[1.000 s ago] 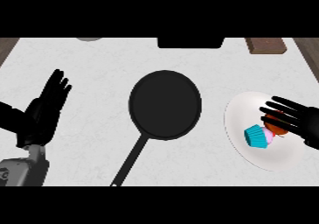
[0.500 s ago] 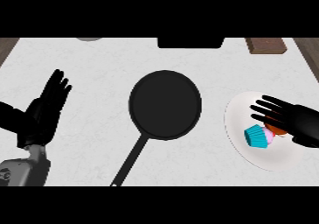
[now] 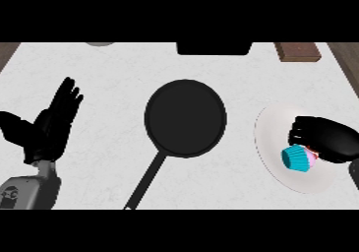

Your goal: Pick the tomato from the plate and place it in the pan

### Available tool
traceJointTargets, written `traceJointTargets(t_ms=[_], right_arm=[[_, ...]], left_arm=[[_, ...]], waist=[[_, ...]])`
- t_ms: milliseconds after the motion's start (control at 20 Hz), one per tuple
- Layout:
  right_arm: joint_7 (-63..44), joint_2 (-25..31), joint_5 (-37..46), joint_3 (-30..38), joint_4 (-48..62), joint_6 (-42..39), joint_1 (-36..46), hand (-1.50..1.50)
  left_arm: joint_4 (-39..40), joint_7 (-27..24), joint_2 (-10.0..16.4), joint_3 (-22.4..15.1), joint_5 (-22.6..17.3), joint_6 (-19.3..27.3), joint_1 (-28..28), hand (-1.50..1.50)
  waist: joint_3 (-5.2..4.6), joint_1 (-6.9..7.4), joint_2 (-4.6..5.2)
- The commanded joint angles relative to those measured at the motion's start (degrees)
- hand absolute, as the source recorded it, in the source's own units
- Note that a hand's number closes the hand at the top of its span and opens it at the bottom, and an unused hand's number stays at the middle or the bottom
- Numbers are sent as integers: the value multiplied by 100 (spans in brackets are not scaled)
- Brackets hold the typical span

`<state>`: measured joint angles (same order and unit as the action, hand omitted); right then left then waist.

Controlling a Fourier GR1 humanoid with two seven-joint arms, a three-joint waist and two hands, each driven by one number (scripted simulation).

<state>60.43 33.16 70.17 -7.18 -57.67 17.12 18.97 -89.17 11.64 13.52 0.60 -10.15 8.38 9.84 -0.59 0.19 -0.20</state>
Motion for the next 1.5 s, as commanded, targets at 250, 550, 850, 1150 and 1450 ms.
traceJointTargets(t_ms=[250,550,850,1150,1450], right_arm=[[517,-381,-109,-194,358,295,150,150],[-990,-1094,-385,-139,114,-401,302,150],[-3211,-1851,-500,643,670,-851,111,150],[-5080,-2354,72,933,214,-659,826,150],[-7151,-3261,763,915,-146,-465,1644,150]], left_arm=[[-336,325,176,193,-166,-226,-29,0],[-21,151,-5,48,33,-138,56,0],[-153,130,44,121,9,-102,4,0],[-94,153,73,94,51,-118,-7,0],[-35,170,27,4,62,-158,5,0]], waist=[[63,60,23],[50,0,16],[-2,-69,25],[-55,47,-165],[-70,251,-187]])
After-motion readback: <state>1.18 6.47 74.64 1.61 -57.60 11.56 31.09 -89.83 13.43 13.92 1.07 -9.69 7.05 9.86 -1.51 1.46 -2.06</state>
